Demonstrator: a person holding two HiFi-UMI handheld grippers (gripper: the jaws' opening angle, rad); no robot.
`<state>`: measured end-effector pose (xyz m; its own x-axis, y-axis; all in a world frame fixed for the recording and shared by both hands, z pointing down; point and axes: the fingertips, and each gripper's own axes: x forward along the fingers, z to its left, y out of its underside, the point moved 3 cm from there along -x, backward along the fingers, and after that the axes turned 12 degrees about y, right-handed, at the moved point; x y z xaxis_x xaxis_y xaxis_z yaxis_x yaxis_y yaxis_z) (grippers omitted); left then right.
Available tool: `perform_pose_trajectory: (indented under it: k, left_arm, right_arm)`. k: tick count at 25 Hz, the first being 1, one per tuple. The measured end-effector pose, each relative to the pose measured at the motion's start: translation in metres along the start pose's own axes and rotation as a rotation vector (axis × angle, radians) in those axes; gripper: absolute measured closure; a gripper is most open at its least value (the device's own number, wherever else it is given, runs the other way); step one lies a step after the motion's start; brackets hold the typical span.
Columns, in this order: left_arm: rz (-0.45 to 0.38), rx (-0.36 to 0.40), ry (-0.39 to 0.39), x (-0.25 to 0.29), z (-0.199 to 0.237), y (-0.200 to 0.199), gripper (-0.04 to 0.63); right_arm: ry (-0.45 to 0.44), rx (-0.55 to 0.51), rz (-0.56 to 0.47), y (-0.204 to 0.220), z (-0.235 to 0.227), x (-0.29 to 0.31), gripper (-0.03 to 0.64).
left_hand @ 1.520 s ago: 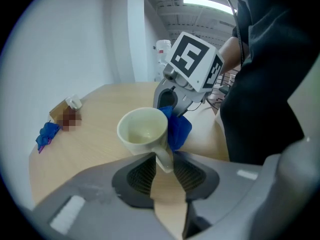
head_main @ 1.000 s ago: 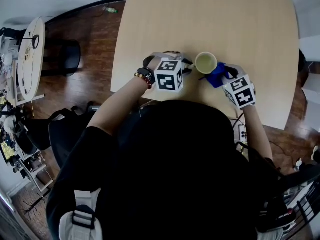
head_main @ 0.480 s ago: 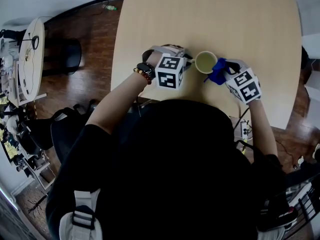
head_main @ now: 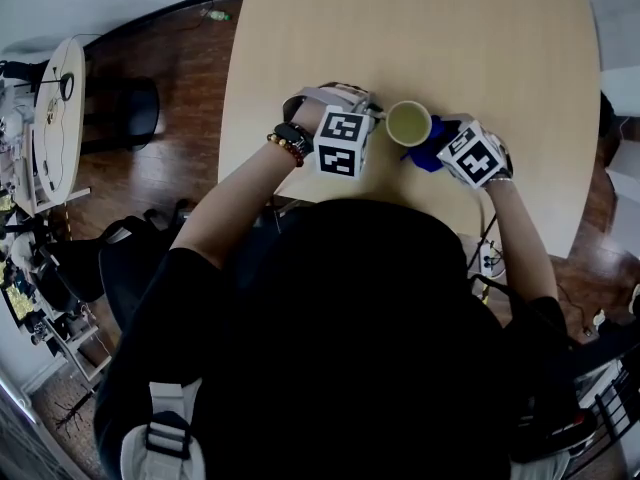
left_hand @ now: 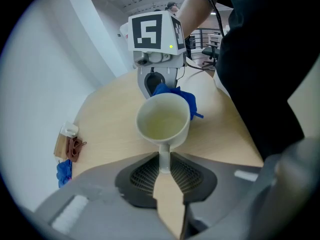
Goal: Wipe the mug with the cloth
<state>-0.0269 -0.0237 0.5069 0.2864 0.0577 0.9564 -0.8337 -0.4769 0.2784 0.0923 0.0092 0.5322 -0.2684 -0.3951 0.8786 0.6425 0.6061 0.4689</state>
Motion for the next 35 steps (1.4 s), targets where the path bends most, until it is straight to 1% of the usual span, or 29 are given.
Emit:
perform_pose_trajectory:
  k: [3,8,11,15,18,20,22,25,27,29,31,33,35]
  left_arm:
    - [-0.002,0.010,-0.008,0.000,0.006,-0.001,0.523]
    - [-0.004,0.051,-0.013,-0.001,0.011,-0.002,0.525]
    - [-0.005,0.077,-0.017,-0.002,0.011,-0.002,0.525]
    - [-0.001,0.110,-0.028,-0.002,0.016,-0.004,0.525]
    - [-0.021,0.113,-0.039,-0.002,0.016,-0.006,0.520]
    - [-0.032,0.111,-0.046,-0.002,0.016,-0.008,0.516]
    - [-0.036,0.115,-0.046,-0.002,0.017,-0.009,0.514]
    - [-0.049,0.115,-0.041,-0.002,0.014,-0.009,0.514]
    - [-0.060,0.110,-0.044,-0.001,0.012,-0.008,0.512]
    - [-0.056,0.110,-0.071,-0.002,0.013,-0.010,0.511]
    - [-0.057,0.099,-0.100,-0.003,0.012,-0.011,0.511]
    - [-0.064,0.076,-0.120,-0.004,0.011,-0.012,0.511]
    - [-0.074,0.063,-0.129,-0.005,0.012,-0.011,0.511]
  right_arm:
    - [-0.024,0.065,-0.042,-0.001,-0.009,-0.007,0.552]
    - [-0.077,0.203,-0.174,-0.021,-0.034,-0.034,0.552]
    - [-0.136,0.228,-0.209,-0.032,-0.040,-0.044,0.552]
    - [-0.253,0.226,-0.207,-0.034,-0.037,-0.037,0.554]
    - [-0.358,0.249,-0.203,-0.030,-0.034,-0.032,0.554]
    - [-0.403,0.242,-0.186,-0.025,-0.030,-0.026,0.554]
    - [-0.420,0.233,-0.164,-0.021,-0.028,-0.018,0.554]
    - [-0.420,0.226,-0.127,-0.016,-0.025,-0.002,0.554]
    - [-0.407,0.188,-0.096,-0.014,-0.023,0.006,0.554]
    - [-0.390,0.131,-0.067,-0.013,-0.020,0.009,0.555]
    - [-0.388,0.099,-0.049,-0.013,-0.019,0.008,0.554]
    - [-0.418,0.111,-0.053,-0.013,-0.020,0.007,0.554]
    - [-0.477,0.157,-0.087,-0.016,-0.023,0.004,0.555]
